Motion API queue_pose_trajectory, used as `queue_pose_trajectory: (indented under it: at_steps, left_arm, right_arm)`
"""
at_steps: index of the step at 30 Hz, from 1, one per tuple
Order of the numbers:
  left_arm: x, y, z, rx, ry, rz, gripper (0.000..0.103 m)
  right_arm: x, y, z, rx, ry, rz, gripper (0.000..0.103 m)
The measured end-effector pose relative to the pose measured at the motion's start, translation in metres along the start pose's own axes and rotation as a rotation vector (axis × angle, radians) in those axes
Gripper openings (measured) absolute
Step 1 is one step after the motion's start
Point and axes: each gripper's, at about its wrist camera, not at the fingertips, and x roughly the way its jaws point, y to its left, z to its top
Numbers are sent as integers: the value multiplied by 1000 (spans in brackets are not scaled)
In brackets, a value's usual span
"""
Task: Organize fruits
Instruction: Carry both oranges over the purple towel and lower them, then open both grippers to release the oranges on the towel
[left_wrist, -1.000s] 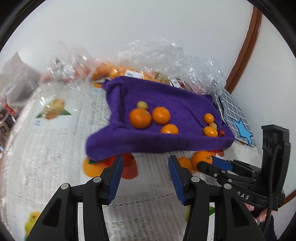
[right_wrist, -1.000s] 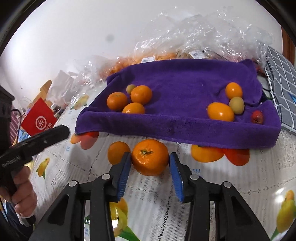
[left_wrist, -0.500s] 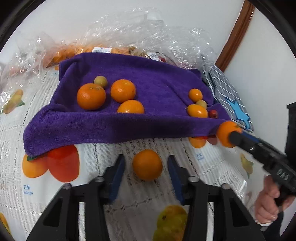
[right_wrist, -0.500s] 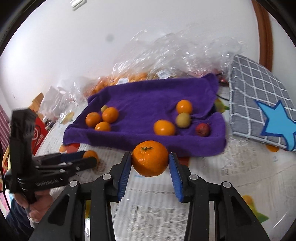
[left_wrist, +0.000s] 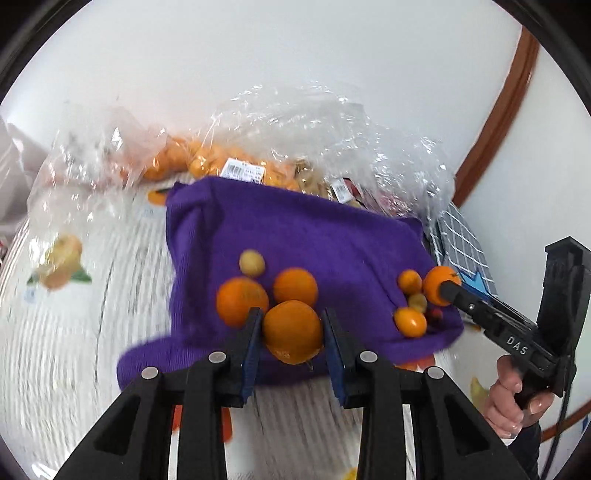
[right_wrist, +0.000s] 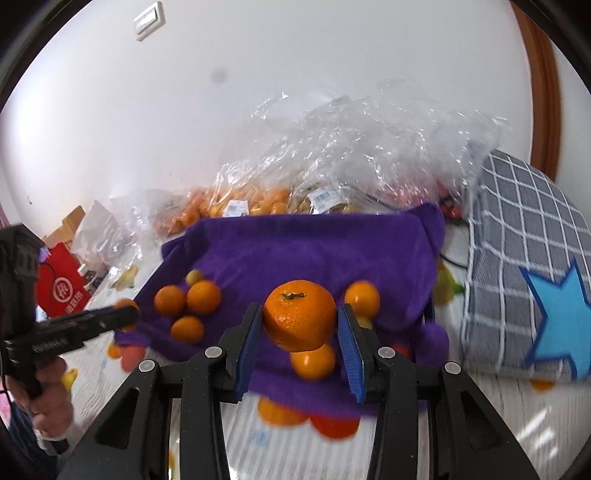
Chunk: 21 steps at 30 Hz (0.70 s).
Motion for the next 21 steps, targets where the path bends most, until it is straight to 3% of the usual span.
queue_pose_trajectory:
  at_steps: [6, 16, 19, 21]
  left_arm:
    - [26, -4, 12, 2, 30, 16, 31]
    - [38, -9, 6, 28, 47, 48, 31]
    - [35, -10, 8, 25, 47, 60, 43]
    - [27, -10, 9, 25, 29, 92, 45]
  right_arm:
    - [33, -4, 13, -6, 37, -7, 41]
    - [62, -5, 0, -19, 117, -22, 41]
    - [61, -4, -2, -16, 128, -17, 42]
    - [55, -3, -3, -11, 132, -32, 42]
